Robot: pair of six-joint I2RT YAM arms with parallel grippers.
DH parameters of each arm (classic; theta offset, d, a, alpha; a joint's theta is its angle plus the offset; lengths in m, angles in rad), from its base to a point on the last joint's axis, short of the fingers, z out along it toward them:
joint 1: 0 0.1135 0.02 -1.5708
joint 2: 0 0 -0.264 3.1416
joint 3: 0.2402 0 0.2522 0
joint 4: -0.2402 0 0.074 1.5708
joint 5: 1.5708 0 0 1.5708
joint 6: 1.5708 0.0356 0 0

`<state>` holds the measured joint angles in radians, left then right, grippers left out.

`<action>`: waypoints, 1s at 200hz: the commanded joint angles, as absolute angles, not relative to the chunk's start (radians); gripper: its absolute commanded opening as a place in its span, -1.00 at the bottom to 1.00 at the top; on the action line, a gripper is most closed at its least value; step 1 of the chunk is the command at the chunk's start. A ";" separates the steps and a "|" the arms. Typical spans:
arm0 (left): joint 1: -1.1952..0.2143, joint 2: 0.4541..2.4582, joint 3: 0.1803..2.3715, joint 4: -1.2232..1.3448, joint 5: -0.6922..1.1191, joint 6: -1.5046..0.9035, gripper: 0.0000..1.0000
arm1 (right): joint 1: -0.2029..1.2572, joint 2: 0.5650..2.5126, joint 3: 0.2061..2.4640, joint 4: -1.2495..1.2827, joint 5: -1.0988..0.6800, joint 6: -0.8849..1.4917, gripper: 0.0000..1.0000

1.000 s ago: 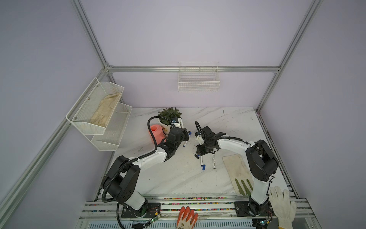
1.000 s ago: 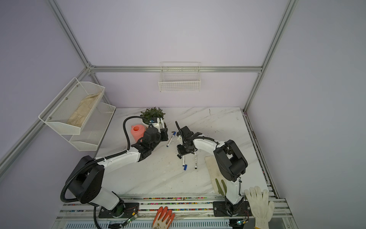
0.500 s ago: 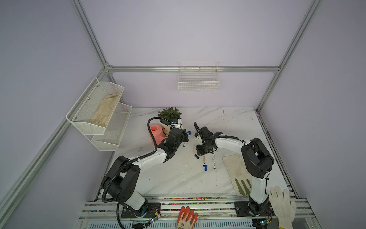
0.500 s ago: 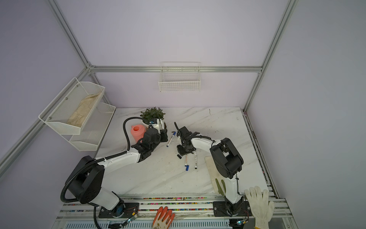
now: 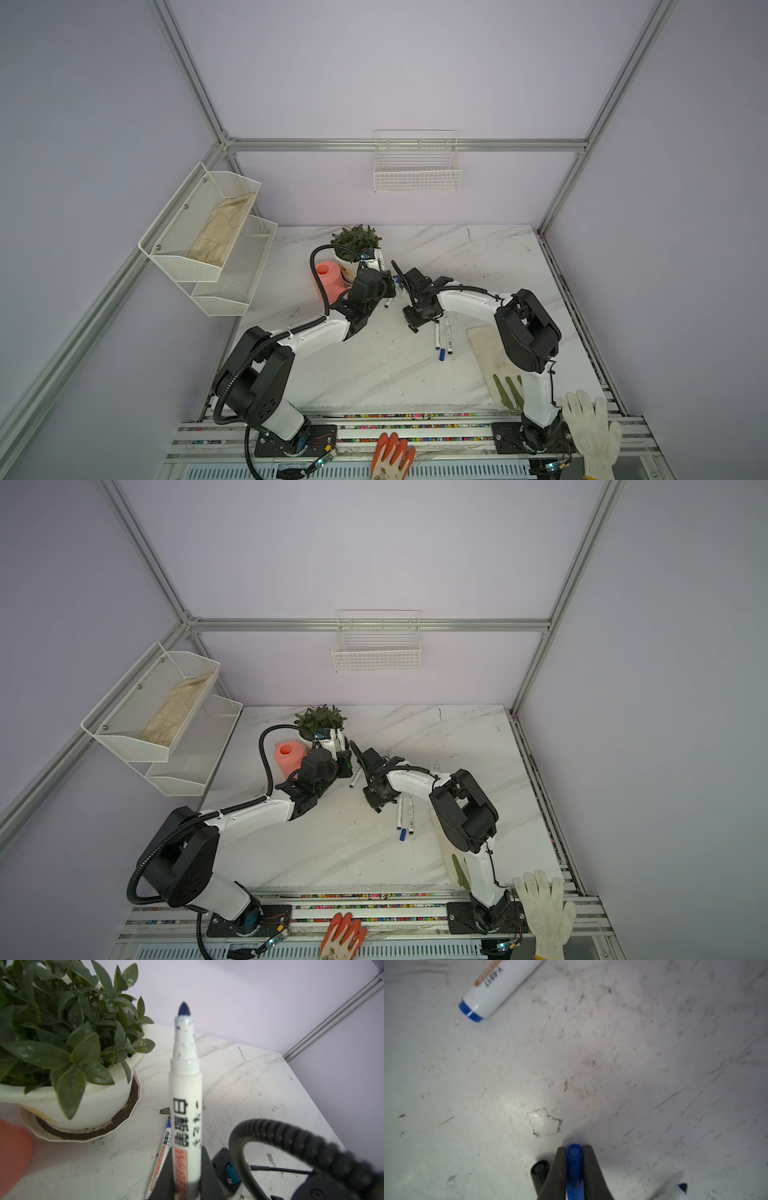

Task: Insert pens into pen caps
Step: Pick up the pen cap from the center of the table, then put on the pen cap to the pen.

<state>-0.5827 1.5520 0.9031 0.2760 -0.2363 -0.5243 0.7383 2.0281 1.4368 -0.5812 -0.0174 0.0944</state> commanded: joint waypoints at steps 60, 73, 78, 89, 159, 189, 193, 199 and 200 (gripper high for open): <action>-0.586 1.535 0.863 0.374 0.049 -0.426 -1.00 | 0.527 1.719 1.327 -0.269 -0.272 0.216 -0.96; -0.593 1.539 0.859 0.392 0.112 -0.405 -1.00 | 0.478 1.639 1.255 -0.120 -0.356 0.278 -0.96; -0.597 1.540 0.859 0.396 0.131 -0.397 -1.00 | 0.465 1.615 1.235 -0.075 -0.385 0.296 -0.96; -0.606 1.546 0.861 0.399 0.165 -0.387 -1.00 | 0.448 1.572 1.196 0.019 -0.426 0.337 -0.96; -0.663 1.579 0.865 0.397 0.164 -0.339 -1.00 | 0.439 1.482 1.109 0.287 -0.549 0.437 -0.96; -0.669 1.589 0.871 0.397 0.164 -0.337 -1.00 | 0.439 1.481 1.110 0.295 -0.545 0.430 -0.96; -0.673 1.590 0.871 0.397 0.164 -0.337 -1.00 | 0.438 1.482 1.112 0.294 -0.545 0.428 -0.96; -0.673 1.590 0.872 0.397 0.165 -0.337 -1.00 | 0.438 1.484 1.116 0.290 -0.541 0.424 -0.96; -0.673 1.589 0.871 0.397 0.165 -0.336 -1.00 | 0.439 1.486 1.116 0.288 -0.541 0.424 -0.96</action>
<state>-0.6678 1.5906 0.9005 0.3511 0.1524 -0.3683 0.4381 1.4982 1.1080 0.2276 -0.5209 0.4141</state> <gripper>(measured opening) 0.132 0.125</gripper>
